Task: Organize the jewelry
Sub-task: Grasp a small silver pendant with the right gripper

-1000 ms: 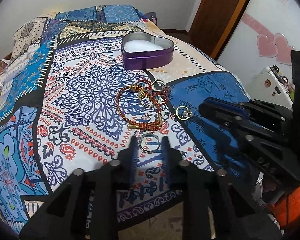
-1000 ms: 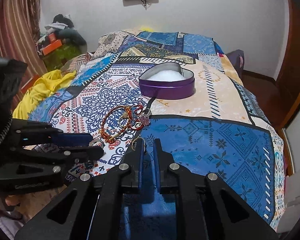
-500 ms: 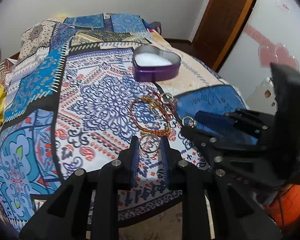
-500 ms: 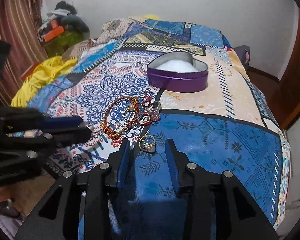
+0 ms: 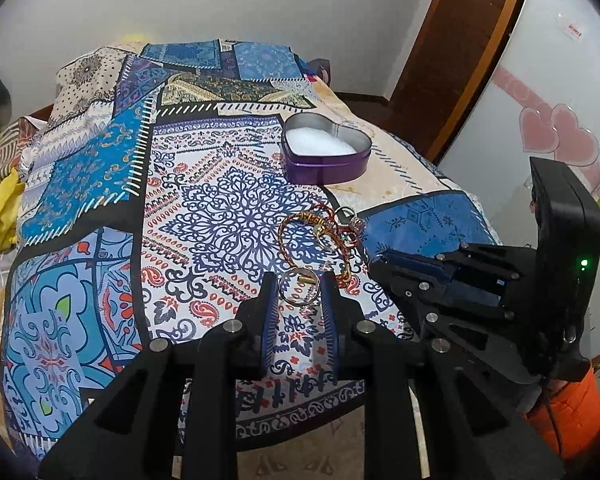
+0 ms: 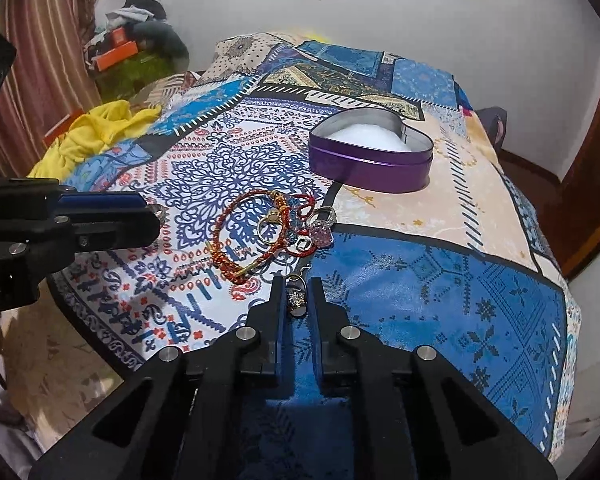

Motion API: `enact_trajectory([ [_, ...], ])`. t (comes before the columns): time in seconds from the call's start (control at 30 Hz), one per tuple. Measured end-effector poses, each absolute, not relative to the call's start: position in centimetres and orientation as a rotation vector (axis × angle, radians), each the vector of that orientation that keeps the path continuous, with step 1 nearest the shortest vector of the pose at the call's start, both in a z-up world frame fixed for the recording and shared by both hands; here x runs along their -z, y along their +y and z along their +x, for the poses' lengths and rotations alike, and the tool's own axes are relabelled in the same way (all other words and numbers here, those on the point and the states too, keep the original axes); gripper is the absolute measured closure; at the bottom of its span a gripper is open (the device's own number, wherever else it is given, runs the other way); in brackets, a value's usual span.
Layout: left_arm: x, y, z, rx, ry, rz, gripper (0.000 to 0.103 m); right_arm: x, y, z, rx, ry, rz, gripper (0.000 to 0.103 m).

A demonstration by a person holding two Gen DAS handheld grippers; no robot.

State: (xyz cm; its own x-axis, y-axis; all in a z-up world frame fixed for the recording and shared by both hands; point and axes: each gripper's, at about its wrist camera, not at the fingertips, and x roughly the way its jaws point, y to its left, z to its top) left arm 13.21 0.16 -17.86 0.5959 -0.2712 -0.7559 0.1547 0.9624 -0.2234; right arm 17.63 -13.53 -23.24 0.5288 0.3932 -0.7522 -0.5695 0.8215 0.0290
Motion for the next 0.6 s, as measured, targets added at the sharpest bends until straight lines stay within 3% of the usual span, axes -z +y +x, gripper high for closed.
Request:
enact_trajectory([
  [0.6,16.6,0.2,12.8,0.234,0.868,-0.135,0.082,21.7,-16.0,18.4,-0.472,0.812,-0.163,0.094],
])
